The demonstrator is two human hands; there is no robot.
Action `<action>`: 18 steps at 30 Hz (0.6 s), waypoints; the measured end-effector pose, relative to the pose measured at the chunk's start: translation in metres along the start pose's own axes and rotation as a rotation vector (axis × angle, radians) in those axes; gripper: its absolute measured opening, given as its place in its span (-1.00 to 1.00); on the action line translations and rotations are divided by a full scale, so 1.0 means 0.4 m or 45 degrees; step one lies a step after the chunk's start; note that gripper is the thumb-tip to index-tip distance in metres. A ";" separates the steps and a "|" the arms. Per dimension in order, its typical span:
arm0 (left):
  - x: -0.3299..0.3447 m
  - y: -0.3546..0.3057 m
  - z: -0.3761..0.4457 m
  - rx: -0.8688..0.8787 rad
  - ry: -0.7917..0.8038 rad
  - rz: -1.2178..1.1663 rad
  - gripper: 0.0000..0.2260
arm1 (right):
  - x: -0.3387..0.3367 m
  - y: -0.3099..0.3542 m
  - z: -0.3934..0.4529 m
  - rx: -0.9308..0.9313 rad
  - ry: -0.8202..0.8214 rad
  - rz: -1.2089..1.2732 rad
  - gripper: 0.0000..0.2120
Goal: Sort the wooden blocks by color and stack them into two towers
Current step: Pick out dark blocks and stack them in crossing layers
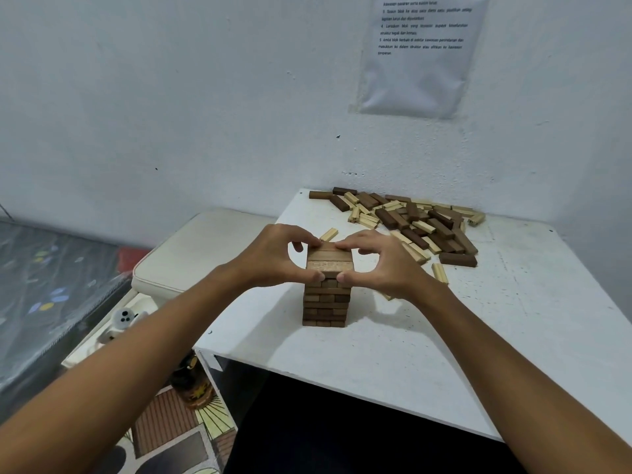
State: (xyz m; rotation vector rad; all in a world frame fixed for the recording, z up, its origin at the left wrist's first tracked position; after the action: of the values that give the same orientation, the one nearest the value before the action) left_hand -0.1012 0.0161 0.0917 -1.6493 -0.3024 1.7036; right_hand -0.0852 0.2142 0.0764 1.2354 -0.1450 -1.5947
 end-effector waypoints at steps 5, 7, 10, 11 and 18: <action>0.002 0.001 -0.003 -0.005 -0.006 0.001 -0.35 | 0.002 -0.005 -0.003 0.018 0.006 -0.018 -0.42; 0.002 0.002 -0.003 -0.009 -0.004 0.000 -0.35 | 0.003 -0.006 -0.004 0.020 0.008 -0.018 -0.42; 0.001 0.005 -0.002 -0.021 -0.001 -0.004 -0.34 | 0.005 -0.006 -0.004 0.015 0.003 0.004 -0.43; 0.000 0.006 -0.002 -0.025 0.001 -0.006 -0.34 | 0.005 -0.006 -0.004 0.014 0.000 0.008 -0.43; 0.000 0.007 -0.005 -0.039 0.014 -0.010 -0.32 | 0.006 -0.007 -0.005 -0.002 0.002 0.010 -0.43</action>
State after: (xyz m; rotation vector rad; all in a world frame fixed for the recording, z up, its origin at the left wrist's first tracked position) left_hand -0.1001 0.0135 0.0898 -1.6771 -0.3311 1.6912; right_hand -0.0852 0.2145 0.0722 1.2337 -0.1473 -1.5866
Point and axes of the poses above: each hand's wrist, its own z-axis towards the middle knuckle, its own x-axis out of the palm, y = z × x, the point moved 4 cm from there along z, towards the middle knuckle, and after that the axes turned 14 degrees about -x, right-handed, at the moved point
